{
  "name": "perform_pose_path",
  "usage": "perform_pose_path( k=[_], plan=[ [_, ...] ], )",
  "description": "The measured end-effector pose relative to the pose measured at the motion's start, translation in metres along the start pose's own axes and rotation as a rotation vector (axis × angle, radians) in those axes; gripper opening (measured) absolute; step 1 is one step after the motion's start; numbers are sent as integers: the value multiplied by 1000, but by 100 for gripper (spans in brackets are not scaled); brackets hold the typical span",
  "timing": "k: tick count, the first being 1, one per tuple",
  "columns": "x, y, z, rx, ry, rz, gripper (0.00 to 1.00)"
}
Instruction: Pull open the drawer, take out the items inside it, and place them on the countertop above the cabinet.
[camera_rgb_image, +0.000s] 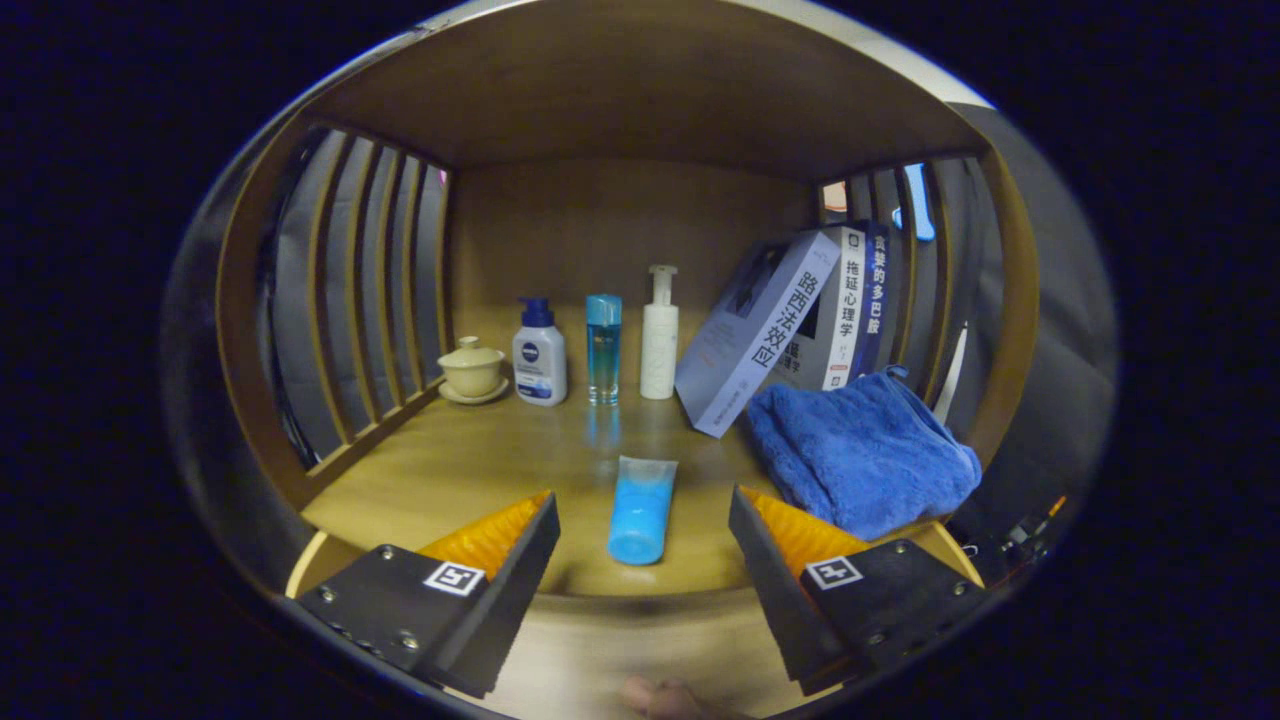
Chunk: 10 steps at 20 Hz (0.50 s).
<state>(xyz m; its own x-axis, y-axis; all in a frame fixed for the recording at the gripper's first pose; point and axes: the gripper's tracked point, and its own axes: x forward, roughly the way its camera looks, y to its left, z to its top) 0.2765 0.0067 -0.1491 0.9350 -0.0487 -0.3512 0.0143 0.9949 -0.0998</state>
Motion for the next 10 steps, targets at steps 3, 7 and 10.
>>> perform_pose_path(
  k=[3, 7, 10],
  plan=[
    [-34, -5, 1, -12, -33, 23, 100],
    [-89, -7, 3, -41, -85, 51, 100],
    [-131, -8, 5, -39, -106, 62, 100]
  ],
)
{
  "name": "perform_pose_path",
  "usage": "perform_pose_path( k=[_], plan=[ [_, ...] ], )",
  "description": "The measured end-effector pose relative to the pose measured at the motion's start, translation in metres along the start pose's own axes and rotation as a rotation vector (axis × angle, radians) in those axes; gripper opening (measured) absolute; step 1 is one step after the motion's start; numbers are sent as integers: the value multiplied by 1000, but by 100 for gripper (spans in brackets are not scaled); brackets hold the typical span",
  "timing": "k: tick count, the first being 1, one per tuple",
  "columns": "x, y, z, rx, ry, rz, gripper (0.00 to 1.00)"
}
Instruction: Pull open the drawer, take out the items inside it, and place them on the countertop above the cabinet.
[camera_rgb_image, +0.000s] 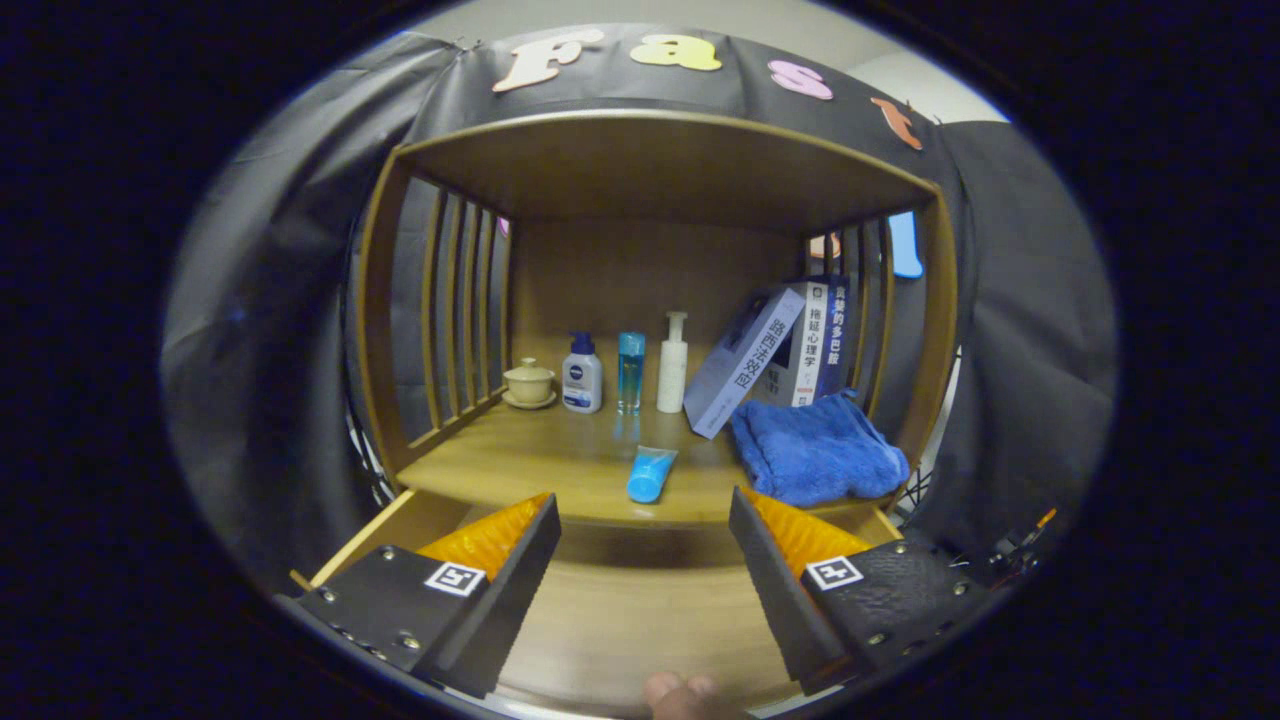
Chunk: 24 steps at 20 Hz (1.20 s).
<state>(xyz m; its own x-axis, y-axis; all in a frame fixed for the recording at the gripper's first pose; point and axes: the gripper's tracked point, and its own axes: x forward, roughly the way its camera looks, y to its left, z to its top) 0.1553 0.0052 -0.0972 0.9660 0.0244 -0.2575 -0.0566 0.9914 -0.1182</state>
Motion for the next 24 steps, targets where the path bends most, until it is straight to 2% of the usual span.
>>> perform_pose_path(
  k=[5, 10, 11, 14, 19, 24],
  plan=[
    [-76, 1, 16, 71, -99, 39, 100],
    [-121, -22, 0, 15, -176, -55, 100],
    [-126, -23, -7, 8, -186, -68, 100],
    [-139, -9, -38, 5, -194, -32, 100],
    [-146, -7, -77, -71, -239, -47, 99],
    [-130, 5, -129, -56, -153, -20, 98]
  ],
)
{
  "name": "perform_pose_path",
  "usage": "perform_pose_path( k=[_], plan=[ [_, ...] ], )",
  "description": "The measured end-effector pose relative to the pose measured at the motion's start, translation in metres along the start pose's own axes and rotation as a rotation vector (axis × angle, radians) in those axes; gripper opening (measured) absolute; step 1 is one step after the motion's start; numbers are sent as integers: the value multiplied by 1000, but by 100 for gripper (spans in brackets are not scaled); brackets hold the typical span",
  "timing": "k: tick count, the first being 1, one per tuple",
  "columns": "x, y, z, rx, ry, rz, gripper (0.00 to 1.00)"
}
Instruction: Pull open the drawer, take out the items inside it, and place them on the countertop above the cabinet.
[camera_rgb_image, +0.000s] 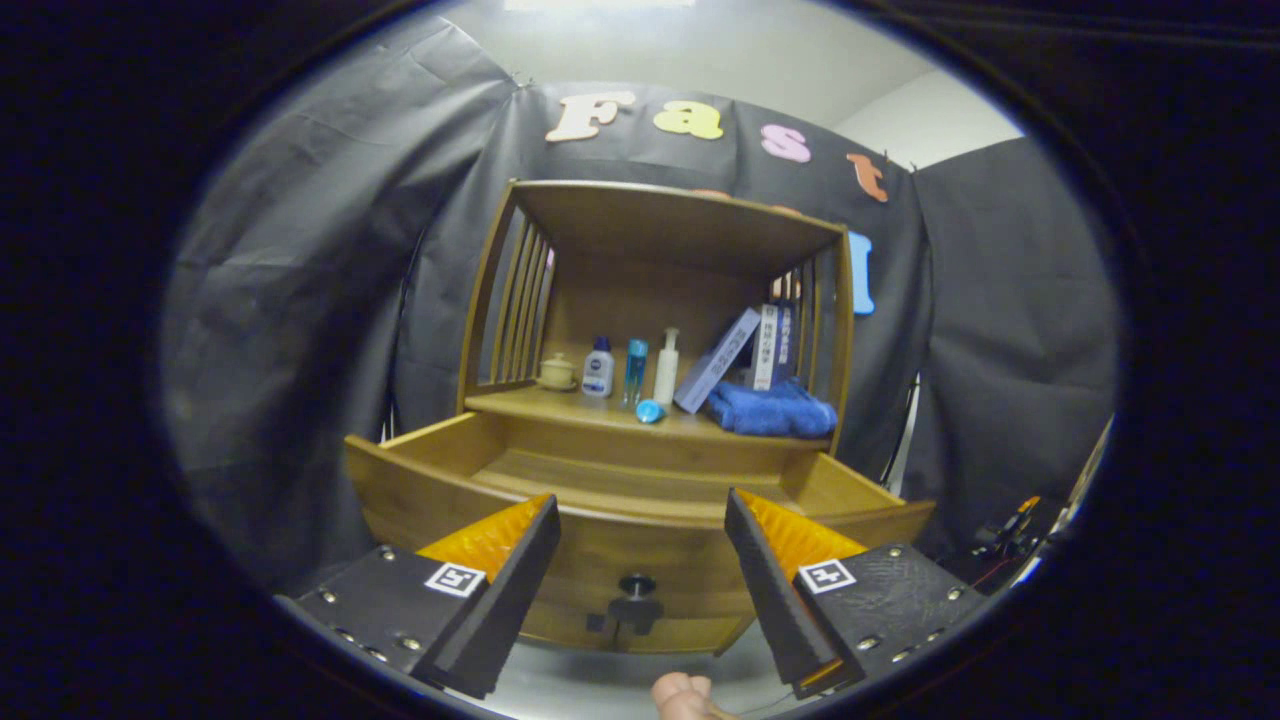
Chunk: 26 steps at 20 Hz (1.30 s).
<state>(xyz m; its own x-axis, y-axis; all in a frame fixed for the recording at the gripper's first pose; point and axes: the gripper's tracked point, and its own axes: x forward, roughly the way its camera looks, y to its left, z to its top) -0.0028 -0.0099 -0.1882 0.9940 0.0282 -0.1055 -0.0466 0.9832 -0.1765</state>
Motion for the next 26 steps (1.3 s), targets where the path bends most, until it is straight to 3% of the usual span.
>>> perform_pose_path(
  k=[6, 9, 10, 17, 26],
  plan=[
    [16, -13, -38, -11, 47, -10, 98],
    [37, -10, -62, 46, 105, 10, 98],
    [42, -11, -65, 56, 118, -28, 98],
    [64, 3, -61, 38, 67, 6, 99],
    [126, 11, -56, 17, -2, -4, 99]
  ],
)
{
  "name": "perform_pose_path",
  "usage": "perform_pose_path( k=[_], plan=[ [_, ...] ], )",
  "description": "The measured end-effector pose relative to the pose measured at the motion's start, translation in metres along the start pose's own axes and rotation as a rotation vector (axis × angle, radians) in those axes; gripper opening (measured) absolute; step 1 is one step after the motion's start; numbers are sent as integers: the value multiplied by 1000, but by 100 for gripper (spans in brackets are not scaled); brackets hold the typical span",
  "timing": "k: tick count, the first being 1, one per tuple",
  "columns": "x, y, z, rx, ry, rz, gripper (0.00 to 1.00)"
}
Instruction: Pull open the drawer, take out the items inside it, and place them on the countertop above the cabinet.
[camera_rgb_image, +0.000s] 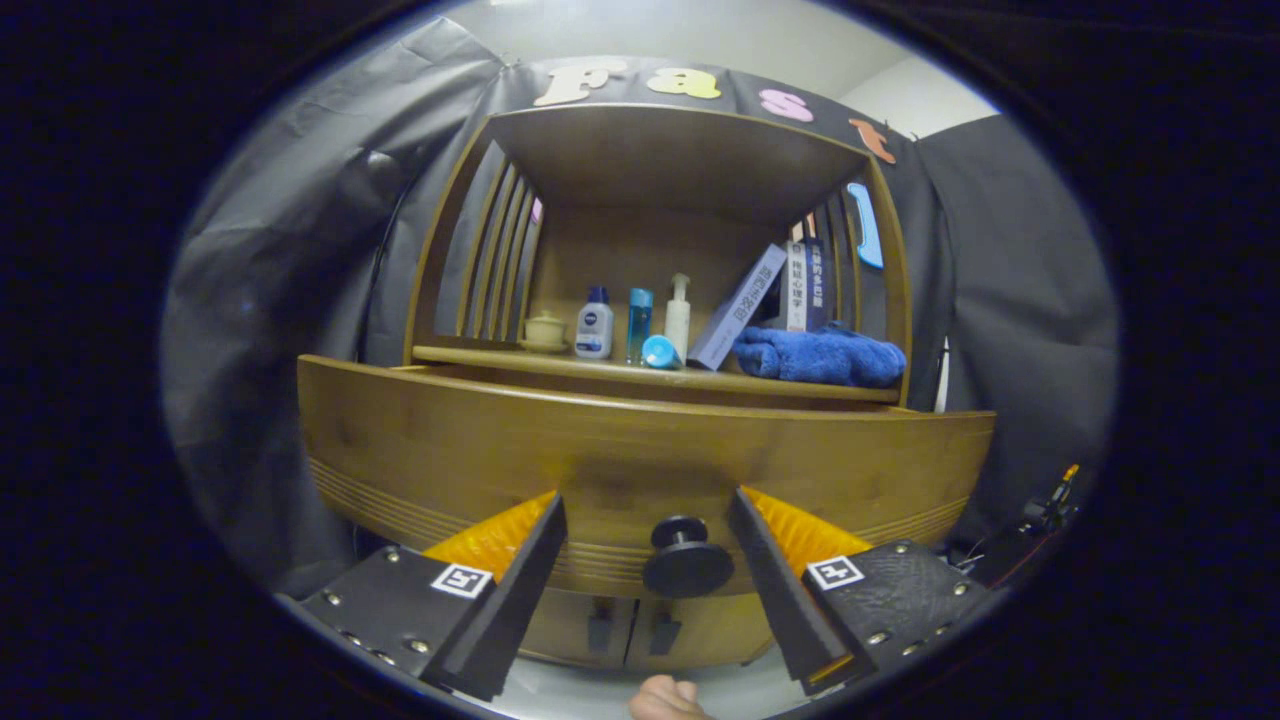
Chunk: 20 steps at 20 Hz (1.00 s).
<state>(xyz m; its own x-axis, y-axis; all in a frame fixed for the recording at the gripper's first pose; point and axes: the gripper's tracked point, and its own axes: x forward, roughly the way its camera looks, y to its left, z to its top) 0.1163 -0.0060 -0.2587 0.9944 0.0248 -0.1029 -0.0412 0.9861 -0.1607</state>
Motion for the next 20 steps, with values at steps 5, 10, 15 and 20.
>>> perform_pose_path(
  k=[5, 10, 15, 20],
  plan=[
    [25, 8, -2, 20, -6, -17, 99],
    [36, 8, -5, 79, 15, 2, 99],
    [48, 8, -5, 76, 8, 3, 99],
    [71, 10, -4, 86, -6, 3, 99]
  ],
)
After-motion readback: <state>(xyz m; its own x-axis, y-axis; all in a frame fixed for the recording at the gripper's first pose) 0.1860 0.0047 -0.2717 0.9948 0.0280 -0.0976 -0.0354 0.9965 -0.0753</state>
